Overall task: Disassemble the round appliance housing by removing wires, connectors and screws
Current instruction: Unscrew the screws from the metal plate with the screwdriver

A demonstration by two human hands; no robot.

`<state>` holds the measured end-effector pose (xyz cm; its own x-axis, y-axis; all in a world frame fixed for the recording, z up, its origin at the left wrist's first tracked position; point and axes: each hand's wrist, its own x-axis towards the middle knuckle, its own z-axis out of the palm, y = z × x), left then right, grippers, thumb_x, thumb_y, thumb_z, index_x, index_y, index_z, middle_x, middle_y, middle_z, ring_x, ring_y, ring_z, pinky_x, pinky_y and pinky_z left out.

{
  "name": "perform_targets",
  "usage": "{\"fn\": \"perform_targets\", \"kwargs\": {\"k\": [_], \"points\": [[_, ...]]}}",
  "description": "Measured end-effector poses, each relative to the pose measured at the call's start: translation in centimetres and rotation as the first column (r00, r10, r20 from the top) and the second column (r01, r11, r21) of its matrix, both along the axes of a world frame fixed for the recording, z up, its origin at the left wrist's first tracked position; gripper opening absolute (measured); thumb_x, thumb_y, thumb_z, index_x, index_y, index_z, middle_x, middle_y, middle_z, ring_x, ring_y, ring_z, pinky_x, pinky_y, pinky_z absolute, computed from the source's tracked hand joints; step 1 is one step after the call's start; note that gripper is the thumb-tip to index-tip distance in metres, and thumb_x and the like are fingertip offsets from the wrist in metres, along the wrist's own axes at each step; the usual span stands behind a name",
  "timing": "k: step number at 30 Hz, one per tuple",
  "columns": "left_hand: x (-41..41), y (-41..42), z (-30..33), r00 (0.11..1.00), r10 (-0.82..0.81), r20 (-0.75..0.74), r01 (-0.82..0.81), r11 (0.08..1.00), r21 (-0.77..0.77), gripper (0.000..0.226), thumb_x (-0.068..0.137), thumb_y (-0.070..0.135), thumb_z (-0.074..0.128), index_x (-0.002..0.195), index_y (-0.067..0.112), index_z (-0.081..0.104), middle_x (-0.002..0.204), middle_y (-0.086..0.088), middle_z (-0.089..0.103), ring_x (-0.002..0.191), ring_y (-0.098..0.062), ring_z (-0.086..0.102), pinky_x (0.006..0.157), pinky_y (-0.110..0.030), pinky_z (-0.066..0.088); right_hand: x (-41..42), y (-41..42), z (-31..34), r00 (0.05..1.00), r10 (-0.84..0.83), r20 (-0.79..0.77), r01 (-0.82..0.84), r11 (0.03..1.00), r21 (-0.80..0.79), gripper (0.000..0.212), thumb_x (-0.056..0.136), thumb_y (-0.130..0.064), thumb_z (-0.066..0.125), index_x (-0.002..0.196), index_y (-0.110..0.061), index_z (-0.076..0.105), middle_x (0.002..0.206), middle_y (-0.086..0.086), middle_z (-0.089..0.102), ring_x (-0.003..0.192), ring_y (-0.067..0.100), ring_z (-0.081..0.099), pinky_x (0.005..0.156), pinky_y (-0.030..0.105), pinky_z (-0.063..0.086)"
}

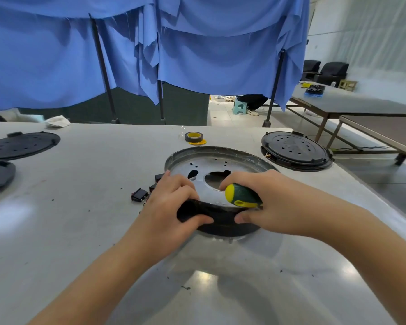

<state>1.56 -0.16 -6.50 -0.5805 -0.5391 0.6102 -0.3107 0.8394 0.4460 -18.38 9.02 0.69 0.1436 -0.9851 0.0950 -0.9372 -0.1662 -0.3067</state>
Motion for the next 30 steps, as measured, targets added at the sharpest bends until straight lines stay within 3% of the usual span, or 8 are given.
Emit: {"fn": "perform_targets", "kwargs": {"k": [3,7,12,17,21,24,27,30], "points": [[0.1,-0.1,0.1,0.999,0.034,-0.004,-0.034,0.999,-0.032,0.028,0.07,0.033,0.08,0.082,0.013,0.064,0.099,0.005,0.054,0.095,-0.019,0.053,0.083,-0.046,0.048,0.1,-0.1,-0.1,1.0,0.008,0.016,-0.007,0.999,-0.044,0.04,0.08,-0.035,0.073,0.112,-0.041,0.049,0.092,-0.019,0.059,0.083,0.005,0.055,0.075,0.034,0.051],[0.1,0.0,0.3,0.992,0.118,-0.033,-0.121,0.986,-0.114,0.038,0.068,0.04,0.081,0.087,0.013,0.062,0.106,0.0,0.054,0.099,-0.02,0.052,0.084,-0.041,0.046,0.1,-0.2,0.0,0.998,0.016,0.056,-0.011,0.997,-0.074,0.033,0.08,-0.034,0.073,0.104,-0.037,0.052,0.088,-0.015,0.062,0.081,0.007,0.057,0.072,0.039,0.052],[-0.2,1.6,1.2,0.994,0.045,-0.1,-0.072,0.956,-0.283,0.027,0.079,0.036,0.07,0.081,0.011,0.061,0.083,0.0,0.055,0.076,-0.017,0.05,0.066,-0.031,0.044,0.2,-0.3,0.1,0.997,0.027,0.071,-0.02,0.994,-0.106,0.03,0.08,-0.034,0.073,0.103,-0.032,0.054,0.091,-0.011,0.064,0.084,0.014,0.058,0.073,0.042,0.051],[-1.4,3.7,0.0,0.97,-0.097,0.223,0.169,0.927,-0.334,0.008,0.083,0.023,0.068,0.081,0.016,0.065,0.073,0.004,0.059,0.065,-0.016,0.055,0.053,-0.03,0.045,0.4,-0.3,-0.1,0.997,0.032,0.075,-0.023,0.993,-0.115,0.03,0.08,-0.033,0.074,0.1,-0.035,0.051,0.084,-0.014,0.061,0.08,0.011,0.056,0.071,0.04,0.051],[-2.3,4.7,-1.2,0.842,0.08,0.533,0.18,0.89,-0.419,0.019,0.058,0.023,0.078,0.069,0.022,0.063,0.063,0.005,0.055,0.051,-0.016,0.054,0.036,-0.023,0.038,0.4,-0.4,-0.2,0.997,0.029,0.073,-0.02,0.993,-0.118,0.03,0.08,-0.034,0.074,0.1,-0.036,0.051,0.082,-0.015,0.06,0.078,0.01,0.056,0.07,0.04,0.051],[-3.1,5.1,-1.5,0.789,0.215,0.576,0.133,0.854,-0.502,0.007,0.058,0.023,0.066,0.064,0.022,0.069,0.053,0.007,0.055,0.042,-0.013,0.051,0.034,-0.018,0.03,0.4,-0.5,-0.2,0.997,0.03,0.071,-0.022,0.994,-0.11,0.029,0.08,-0.035,0.073,0.099,-0.035,0.051,0.082,-0.015,0.06,0.077,0.008,0.055,0.069,0.039,0.051],[-3.8,5.5,-1.9,0.808,0.316,0.497,0.033,0.817,-0.575,0.04,0.073,0.012,0.038,0.068,0.021,0.076,0.049,0.006,0.056,0.038,-0.013,0.05,0.034,-0.017,0.027,0.3,-0.5,-0.2,0.998,0.032,0.057,-0.026,0.993,-0.115,0.028,0.08,-0.035,0.073,0.098,-0.034,0.052,0.08,-0.015,0.058,0.077,0.006,0.054,0.068,0.038,0.051],[-4.2,5.8,-2.3,0.812,0.353,0.465,0.001,0.796,-0.605,0.045,0.081,0.007,0.035,0.071,0.019,0.077,0.055,0.005,0.058,0.04,-0.012,0.049,0.033,-0.018,0.027,0.1,-0.5,-0.2,0.998,0.025,0.049,-0.018,0.992,-0.123,0.027,0.08,-0.034,0.074,0.096,-0.034,0.052,0.078,-0.016,0.057,0.076,0.004,0.053,0.067,0.036,0.05]]}}
